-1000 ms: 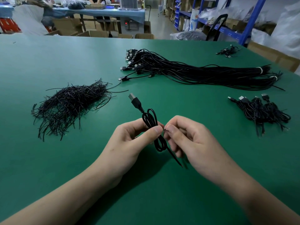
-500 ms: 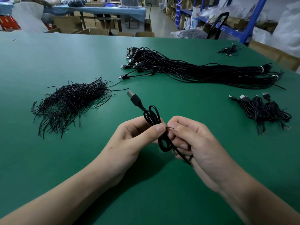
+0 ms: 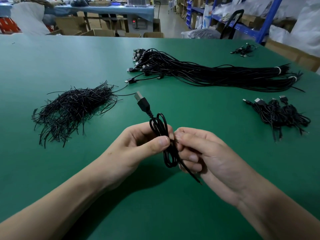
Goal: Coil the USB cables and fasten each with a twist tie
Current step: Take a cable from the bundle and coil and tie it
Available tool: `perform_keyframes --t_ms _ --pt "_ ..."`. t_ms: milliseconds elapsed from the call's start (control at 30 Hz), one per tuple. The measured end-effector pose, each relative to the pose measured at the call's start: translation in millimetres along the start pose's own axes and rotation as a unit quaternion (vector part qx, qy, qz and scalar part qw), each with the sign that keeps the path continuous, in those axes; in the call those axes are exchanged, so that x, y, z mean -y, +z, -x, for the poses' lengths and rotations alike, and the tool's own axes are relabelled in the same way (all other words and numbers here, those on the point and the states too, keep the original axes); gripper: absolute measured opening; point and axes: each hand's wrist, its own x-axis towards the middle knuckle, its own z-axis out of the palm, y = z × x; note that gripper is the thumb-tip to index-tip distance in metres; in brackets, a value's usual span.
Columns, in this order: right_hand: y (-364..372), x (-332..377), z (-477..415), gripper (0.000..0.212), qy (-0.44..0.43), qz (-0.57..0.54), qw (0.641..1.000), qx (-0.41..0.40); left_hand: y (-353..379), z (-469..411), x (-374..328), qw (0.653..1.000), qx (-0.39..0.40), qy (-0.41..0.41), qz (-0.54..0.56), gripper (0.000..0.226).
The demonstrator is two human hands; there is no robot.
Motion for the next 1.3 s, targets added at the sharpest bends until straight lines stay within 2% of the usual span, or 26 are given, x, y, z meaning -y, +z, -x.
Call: perform_keyframes --t_ms 67,167,333,433,733,800,933,1133,1300 --pt "-3 1 1 0.023 0.01 0.005 1.0 0.009 -2 0 0 1.0 0.002 -0.003 -0.014 0.009" --pt "-5 -1 2 0.019 0.022 0.011 1.0 0.012 -1 0 0 0.999 -0.009 0.001 -0.037 0.013" --pt "-6 -1 -1 0.038 0.039 0.045 0.998 -0.003 1 -1 -2 0.991 -0.044 0.023 -0.128 0.007" --pt "-7 0 -1 0.045 0.052 0.091 0.994 -0.003 1 -1 0 0.975 -0.067 0.036 -0.209 0.01" --pt "-2 -6 -2 0.031 -0.007 0.1 0.995 -0.016 4 0 -5 0.918 -0.112 0.1 -0.368 0.009" --pt "-1 -6 -2 0.031 -0.031 0.109 0.993 -0.026 6 0 -5 0.908 -0.127 0.114 -0.383 0.01" --pt "1 -8 -3 0.031 -0.058 0.131 0.988 -0.049 5 0 -6 0.916 -0.161 0.1 -0.354 0.022" --pt "4 -9 -2 0.029 -0.032 0.095 0.993 -0.069 6 0 -5 0.906 -0.148 0.116 -0.379 0.032" --pt "13 -15 -3 0.035 -0.021 0.046 0.989 -0.139 12 -1 2 0.857 -0.143 0.148 -0.473 0.035"
